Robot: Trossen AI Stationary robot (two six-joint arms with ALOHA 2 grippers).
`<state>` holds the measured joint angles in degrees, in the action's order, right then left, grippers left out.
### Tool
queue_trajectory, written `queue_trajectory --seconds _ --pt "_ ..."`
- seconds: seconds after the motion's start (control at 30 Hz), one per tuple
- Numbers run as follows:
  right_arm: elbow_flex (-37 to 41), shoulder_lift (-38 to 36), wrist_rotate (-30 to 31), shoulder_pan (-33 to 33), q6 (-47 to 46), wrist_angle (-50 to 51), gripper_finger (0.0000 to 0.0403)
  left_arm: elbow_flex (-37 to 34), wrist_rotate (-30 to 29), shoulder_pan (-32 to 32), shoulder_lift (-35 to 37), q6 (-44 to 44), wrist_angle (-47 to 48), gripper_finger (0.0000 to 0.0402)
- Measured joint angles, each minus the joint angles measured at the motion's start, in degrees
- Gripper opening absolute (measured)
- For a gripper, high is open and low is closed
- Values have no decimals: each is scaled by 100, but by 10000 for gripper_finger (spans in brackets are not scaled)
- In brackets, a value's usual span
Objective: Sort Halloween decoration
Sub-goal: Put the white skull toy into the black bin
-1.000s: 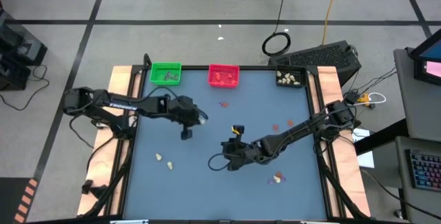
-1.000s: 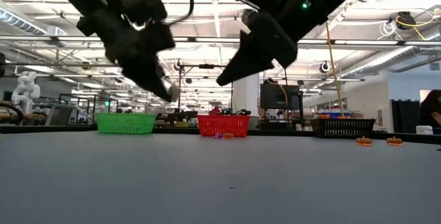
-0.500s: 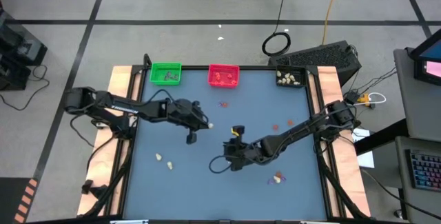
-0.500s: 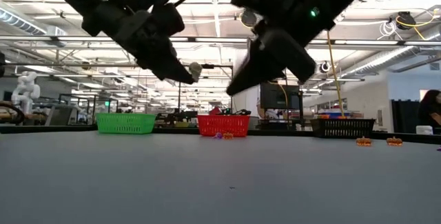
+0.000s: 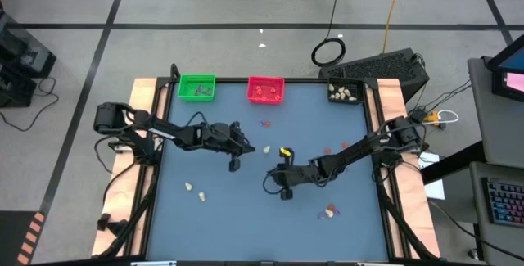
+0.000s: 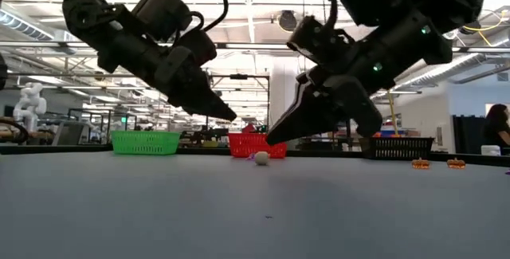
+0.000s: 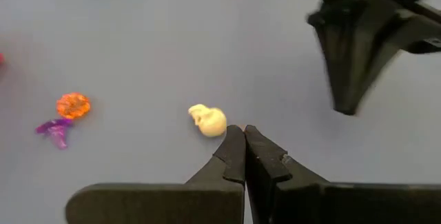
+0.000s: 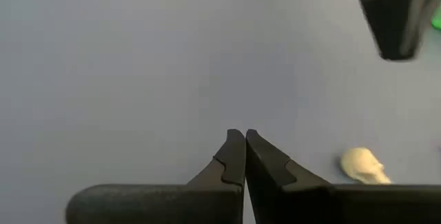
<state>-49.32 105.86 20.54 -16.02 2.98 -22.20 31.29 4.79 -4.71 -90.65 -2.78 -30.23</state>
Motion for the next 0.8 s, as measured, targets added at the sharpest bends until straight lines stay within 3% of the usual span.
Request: queue_trajectory --seconds 0.8 --pt "35 -304 -119 -15 -377 35 2 4 -518 35 -2 57 -352 0"
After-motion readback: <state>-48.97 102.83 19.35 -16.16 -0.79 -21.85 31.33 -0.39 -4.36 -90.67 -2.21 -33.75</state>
